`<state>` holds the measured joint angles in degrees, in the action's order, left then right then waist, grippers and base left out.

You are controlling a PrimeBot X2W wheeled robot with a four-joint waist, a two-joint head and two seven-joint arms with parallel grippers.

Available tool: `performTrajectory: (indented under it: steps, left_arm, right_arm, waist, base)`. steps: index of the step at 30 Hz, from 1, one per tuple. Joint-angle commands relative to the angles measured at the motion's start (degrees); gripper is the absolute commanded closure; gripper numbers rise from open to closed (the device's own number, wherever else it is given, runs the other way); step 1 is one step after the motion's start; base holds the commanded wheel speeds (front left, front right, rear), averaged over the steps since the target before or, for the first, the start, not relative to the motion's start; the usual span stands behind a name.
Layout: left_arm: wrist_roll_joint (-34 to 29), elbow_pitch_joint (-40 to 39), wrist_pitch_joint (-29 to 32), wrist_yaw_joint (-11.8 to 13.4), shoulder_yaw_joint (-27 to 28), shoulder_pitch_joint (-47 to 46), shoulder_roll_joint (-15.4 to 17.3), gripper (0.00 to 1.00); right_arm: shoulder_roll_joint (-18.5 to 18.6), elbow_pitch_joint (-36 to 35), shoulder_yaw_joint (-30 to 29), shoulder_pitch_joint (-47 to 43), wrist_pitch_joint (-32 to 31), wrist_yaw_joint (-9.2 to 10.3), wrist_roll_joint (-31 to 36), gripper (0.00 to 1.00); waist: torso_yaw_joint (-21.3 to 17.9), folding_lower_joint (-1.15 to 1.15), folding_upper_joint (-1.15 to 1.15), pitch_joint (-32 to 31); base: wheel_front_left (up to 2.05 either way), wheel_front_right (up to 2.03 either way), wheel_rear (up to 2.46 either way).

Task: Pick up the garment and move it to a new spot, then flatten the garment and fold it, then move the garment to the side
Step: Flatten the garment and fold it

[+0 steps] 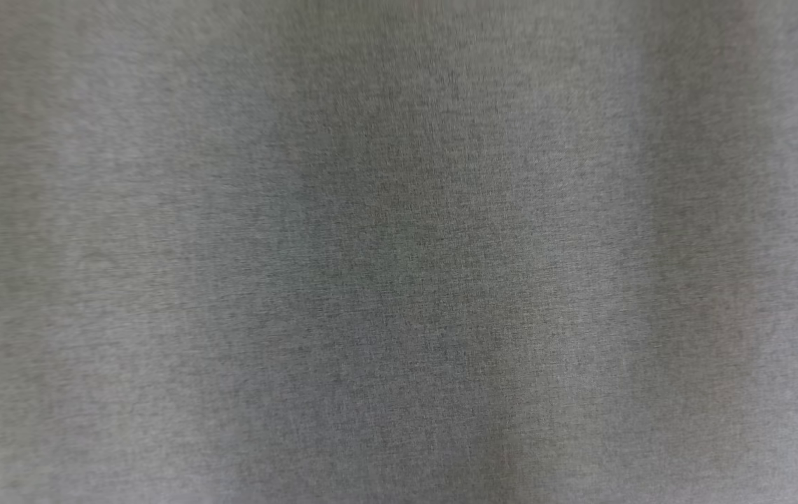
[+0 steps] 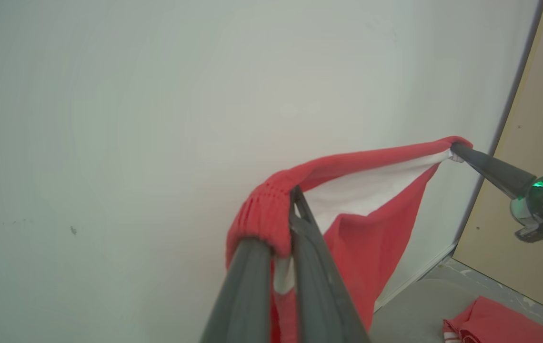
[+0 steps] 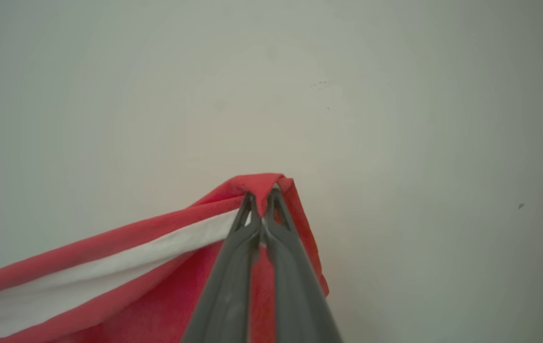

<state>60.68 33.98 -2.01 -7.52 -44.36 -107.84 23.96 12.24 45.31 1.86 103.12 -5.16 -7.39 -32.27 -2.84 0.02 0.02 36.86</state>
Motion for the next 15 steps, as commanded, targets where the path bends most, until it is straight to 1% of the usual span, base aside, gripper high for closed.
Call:
performTrajectory:
  steps: [1, 8, 15]
  left_arm:
    - [0.8, 1.0, -0.6, 0.1, -1.0, -1.9, 0.1, 1.00]
    - [3.3, 4.3, -2.7, 0.1, -6.2, -5.7, 0.0, 1.00]
    - [5.7, 5.2, -5.5, 0.1, -11.6, -4.9, 1.2, 1.00]
  right_arm:
    - [-0.3, 1.4, -0.3, 1.6, 0.8, -0.14, 0.7, 1.00]
    - [-1.7, 6.2, 1.2, 4.7, 2.4, -0.15, 1.8, 1.00]
    - [-1.9, 8.6, 3.6, 3.7, 2.7, -0.14, 0.0, 1.00]
  waist:
    - [-0.9, -0.02, -0.02, 2.6]
    - [-1.7, -0.02, -0.02, 4.5]
    - [-1.9, -0.02, -0.02, 4.8]
  base:
    - [0.00, 0.00, 0.00]
    - [0.00, 0.00, 0.00]
    - [0.00, 0.00, 0.00]
